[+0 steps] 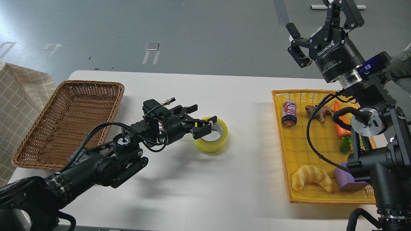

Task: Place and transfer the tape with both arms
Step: 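Close the left gripper on the tape roll's rim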

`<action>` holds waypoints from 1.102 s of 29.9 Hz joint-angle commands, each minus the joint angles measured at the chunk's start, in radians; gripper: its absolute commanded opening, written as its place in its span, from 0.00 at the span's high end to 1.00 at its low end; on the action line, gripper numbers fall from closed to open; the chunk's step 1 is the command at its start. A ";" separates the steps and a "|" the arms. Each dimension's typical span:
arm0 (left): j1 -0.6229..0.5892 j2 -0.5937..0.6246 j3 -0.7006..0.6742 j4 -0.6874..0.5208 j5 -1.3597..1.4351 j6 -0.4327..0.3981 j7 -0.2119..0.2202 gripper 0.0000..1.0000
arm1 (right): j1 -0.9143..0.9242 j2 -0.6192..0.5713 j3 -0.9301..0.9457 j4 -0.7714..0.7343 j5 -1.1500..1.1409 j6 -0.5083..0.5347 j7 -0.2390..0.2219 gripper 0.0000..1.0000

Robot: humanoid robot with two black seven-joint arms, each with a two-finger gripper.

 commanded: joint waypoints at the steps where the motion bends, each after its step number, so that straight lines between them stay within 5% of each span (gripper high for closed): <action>1: -0.013 0.005 0.031 0.002 -0.022 0.003 0.001 0.02 | 0.000 0.000 0.000 0.000 0.000 0.000 0.000 0.01; 18: -0.091 -0.022 0.229 0.172 -0.023 0.105 0.007 0.02 | -0.003 0.000 0.002 -0.006 0.000 0.000 -0.003 0.01; 33: -0.094 -0.033 0.307 0.177 -0.023 0.175 -0.001 0.03 | -0.020 0.000 0.000 -0.011 0.000 0.000 -0.003 0.01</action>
